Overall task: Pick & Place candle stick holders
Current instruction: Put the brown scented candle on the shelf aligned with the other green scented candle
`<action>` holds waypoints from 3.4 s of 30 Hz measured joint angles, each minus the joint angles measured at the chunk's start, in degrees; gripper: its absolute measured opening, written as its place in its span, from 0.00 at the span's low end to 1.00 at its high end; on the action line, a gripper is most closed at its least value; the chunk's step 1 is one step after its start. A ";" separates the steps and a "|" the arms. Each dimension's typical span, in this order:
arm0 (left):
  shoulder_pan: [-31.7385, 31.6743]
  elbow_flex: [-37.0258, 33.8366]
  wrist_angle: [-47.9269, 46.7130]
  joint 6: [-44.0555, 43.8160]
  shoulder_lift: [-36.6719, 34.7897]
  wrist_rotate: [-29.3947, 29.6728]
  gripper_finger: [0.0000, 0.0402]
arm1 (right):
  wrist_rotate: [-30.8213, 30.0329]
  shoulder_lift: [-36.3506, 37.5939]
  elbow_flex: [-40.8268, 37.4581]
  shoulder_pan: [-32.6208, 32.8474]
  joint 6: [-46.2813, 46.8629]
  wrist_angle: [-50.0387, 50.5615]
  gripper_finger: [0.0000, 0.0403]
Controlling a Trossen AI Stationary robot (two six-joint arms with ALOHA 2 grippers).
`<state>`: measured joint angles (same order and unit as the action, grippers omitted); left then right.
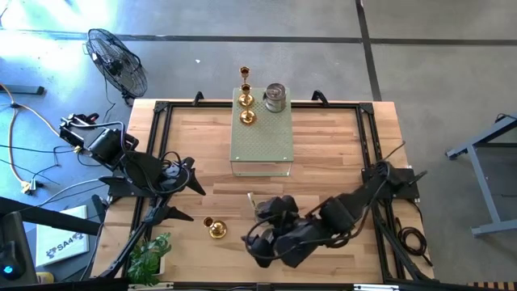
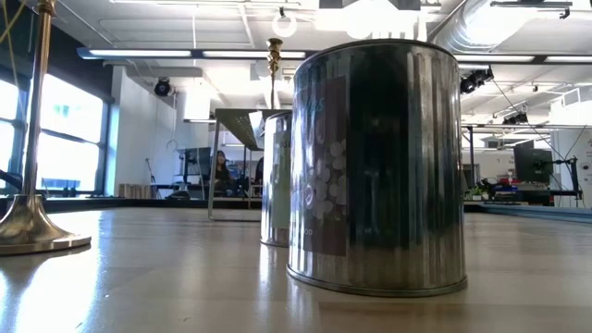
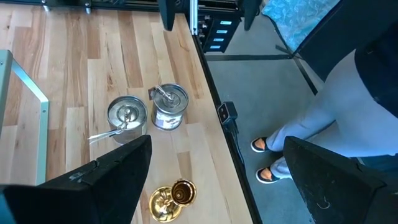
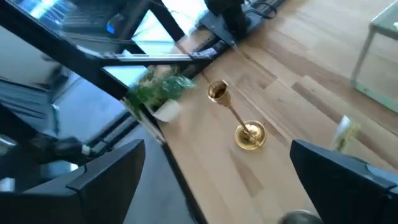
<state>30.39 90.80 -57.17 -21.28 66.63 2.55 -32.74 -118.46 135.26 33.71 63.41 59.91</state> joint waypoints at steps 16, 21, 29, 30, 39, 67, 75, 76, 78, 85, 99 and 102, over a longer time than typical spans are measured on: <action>0.00 0.00 0.00 -0.02 0.00 -0.02 0.89 | 8.97 1.87 -9.47 0.21 13.36 10.35 0.98; 0.00 0.00 0.04 -0.02 0.00 0.00 0.89 | 11.08 0.94 -9.44 1.25 14.06 13.04 0.98; 0.00 0.00 0.02 -0.02 0.00 -0.01 0.89 | 15.95 -2.66 -9.44 1.33 12.20 14.17 0.98; 0.00 0.00 0.04 -0.02 0.00 -0.05 0.89 | 16.47 -3.05 -9.46 1.33 11.43 14.11 0.98; 0.00 0.00 0.04 -0.02 0.00 -0.02 0.89 | 20.15 -7.21 -9.44 0.85 9.58 13.55 0.99; 0.00 0.00 0.00 -0.02 0.00 -0.02 0.89 | 25.26 -12.78 -9.36 -1.25 11.13 12.77 0.98; 0.00 0.00 0.00 -0.02 0.00 -0.02 0.89 | 25.04 -12.78 -9.23 -2.06 9.77 15.11 0.98; 0.00 0.00 0.00 -0.02 0.00 -0.02 0.89 | 25.06 -12.78 -9.23 -2.21 9.57 15.27 0.98; 0.00 0.00 0.00 -0.02 0.00 -0.02 0.89 | 25.00 -12.78 -9.23 -2.38 8.62 15.46 0.98; 0.00 0.00 0.00 -0.02 0.00 -0.02 0.89 | 25.46 -12.78 -9.23 -3.28 6.42 15.50 0.98; 0.00 0.02 0.02 -0.02 -0.02 -0.02 0.89 | 27.65 -14.04 -9.55 -3.61 4.02 13.25 0.98; 0.00 0.00 0.02 -0.02 -0.02 -0.02 0.89 | 27.59 -14.24 -9.55 -3.68 3.59 13.16 0.98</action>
<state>30.39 90.80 -57.15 -21.30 66.61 2.52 -5.15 -132.69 125.71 30.04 67.00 73.08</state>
